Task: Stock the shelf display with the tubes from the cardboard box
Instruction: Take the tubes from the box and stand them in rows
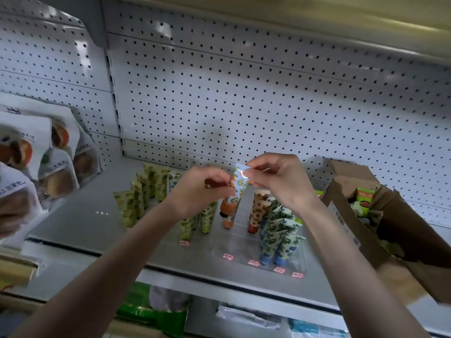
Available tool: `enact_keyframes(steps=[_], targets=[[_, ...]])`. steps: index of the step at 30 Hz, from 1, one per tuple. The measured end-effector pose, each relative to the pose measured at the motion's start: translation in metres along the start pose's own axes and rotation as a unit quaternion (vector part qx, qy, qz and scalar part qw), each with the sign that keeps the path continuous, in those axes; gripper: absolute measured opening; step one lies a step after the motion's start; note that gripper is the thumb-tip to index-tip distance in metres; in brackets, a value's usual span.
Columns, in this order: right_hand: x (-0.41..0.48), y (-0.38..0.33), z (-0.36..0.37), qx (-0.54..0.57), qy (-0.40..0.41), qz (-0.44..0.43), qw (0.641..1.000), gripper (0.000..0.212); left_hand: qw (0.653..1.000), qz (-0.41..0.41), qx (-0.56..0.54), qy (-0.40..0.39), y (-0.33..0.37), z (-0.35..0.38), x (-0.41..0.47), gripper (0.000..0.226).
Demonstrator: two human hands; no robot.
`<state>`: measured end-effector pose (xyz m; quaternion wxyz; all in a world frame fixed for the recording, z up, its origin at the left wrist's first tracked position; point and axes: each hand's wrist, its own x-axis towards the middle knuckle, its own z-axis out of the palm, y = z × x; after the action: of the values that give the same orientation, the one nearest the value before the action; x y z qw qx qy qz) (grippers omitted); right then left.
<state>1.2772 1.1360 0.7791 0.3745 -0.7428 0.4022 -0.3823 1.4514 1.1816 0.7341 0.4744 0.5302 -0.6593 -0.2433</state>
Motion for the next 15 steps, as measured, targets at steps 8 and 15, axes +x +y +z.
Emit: enact_keyframes(steps=[8,15], targets=[[-0.002,0.020,0.017,-0.113,-0.020,0.014,0.993,0.010,1.000,-0.005,0.027,0.000,-0.011,0.002,0.006,0.013],[-0.003,0.035,0.029,-0.171,-0.029,0.039,0.984,0.010,0.991,0.029,0.131,-0.027,-0.025,0.008,0.011,0.004]])
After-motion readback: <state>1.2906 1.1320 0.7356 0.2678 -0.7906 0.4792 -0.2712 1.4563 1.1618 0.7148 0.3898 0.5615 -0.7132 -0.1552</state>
